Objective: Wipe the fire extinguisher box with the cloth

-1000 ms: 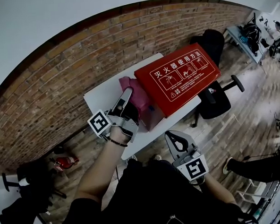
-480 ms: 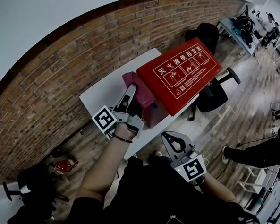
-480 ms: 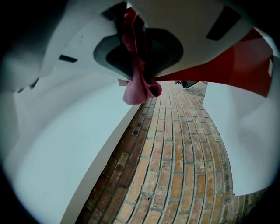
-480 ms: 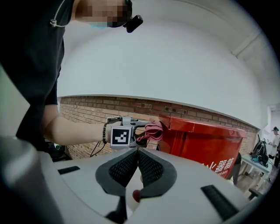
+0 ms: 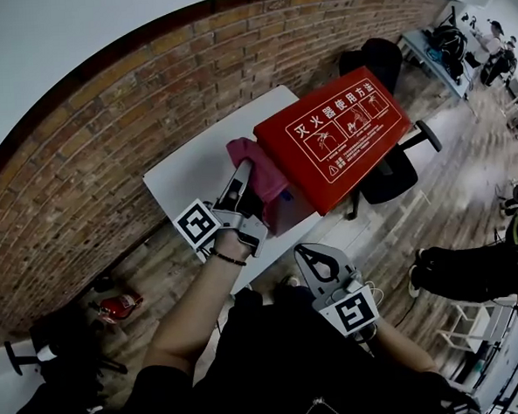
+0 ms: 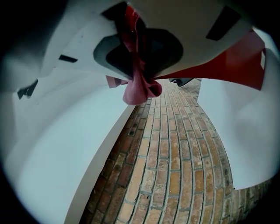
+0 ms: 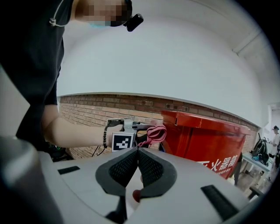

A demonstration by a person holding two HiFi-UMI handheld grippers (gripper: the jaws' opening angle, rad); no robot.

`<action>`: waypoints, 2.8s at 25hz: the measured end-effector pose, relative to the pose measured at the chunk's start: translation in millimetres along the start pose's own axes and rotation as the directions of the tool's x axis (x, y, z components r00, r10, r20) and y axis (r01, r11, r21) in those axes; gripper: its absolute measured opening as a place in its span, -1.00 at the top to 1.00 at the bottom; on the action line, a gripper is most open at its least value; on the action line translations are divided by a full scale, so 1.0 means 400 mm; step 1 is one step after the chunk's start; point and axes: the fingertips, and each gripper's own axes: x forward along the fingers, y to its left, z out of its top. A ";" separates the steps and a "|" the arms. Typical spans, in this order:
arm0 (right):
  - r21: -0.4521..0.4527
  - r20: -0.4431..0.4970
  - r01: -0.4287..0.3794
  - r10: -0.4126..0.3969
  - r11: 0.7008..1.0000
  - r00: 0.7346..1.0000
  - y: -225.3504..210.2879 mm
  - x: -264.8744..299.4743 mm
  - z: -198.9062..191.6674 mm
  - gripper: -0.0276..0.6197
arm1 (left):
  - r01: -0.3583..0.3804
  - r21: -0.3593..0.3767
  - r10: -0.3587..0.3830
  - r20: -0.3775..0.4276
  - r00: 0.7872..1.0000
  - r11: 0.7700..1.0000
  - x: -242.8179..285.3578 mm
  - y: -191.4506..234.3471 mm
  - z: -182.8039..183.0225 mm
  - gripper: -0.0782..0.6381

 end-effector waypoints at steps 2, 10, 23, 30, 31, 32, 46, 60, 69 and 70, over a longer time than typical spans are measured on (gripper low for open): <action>-0.001 -0.003 0.002 -0.002 1.000 1.000 0.000 0.003 -0.003 0.85 | -0.003 0.000 0.003 -0.004 1.000 1.000 -0.002 0.008 -0.002 0.44; -0.008 -0.024 0.007 -0.007 1.000 1.000 0.002 0.006 -0.012 0.85 | -0.014 -0.003 0.014 -0.006 1.000 1.000 -0.007 0.038 -0.002 0.44; 0.000 -0.048 0.010 -0.010 1.000 0.999 0.001 0.014 -0.028 0.85 | -0.060 0.000 0.060 -0.020 0.998 0.998 -0.026 0.112 -0.003 0.44; -0.004 -0.059 0.001 -0.001 1.000 0.998 0.006 0.017 -0.030 0.85 | -0.116 0.010 0.117 -0.025 0.993 0.993 -0.050 0.176 -0.006 0.44; -0.003 -0.058 0.001 -0.001 1.000 0.998 0.006 0.018 -0.029 0.85 | -0.126 0.012 0.126 -0.027 0.992 0.992 -0.053 0.185 -0.006 0.44; -0.004 -0.057 0.001 -0.001 1.000 0.998 0.006 0.019 -0.028 0.85 | -0.135 0.016 0.135 -0.028 0.990 0.991 -0.055 0.192 -0.005 0.44; -0.005 -0.076 -0.001 0.000 1.000 0.997 0.008 0.022 -0.040 0.85 | -0.197 0.028 0.198 -0.032 0.980 0.980 -0.083 0.275 -0.012 0.44; -0.002 -0.094 0.005 -0.006 1.000 0.996 0.019 0.015 -0.059 0.85 | -0.258 0.061 0.259 -0.007 0.966 0.964 -0.120 0.361 -0.023 0.44; 0.004 -0.101 0.013 -0.012 1.000 0.995 0.022 0.012 -0.069 0.85 | -0.269 0.085 0.270 0.005 0.963 0.959 -0.127 0.399 -0.023 0.44; 0.004 -0.101 0.016 -0.016 1.000 0.995 0.020 0.011 -0.068 0.85 | -0.271 0.090 0.272 0.007 0.962 0.958 -0.129 0.404 -0.022 0.44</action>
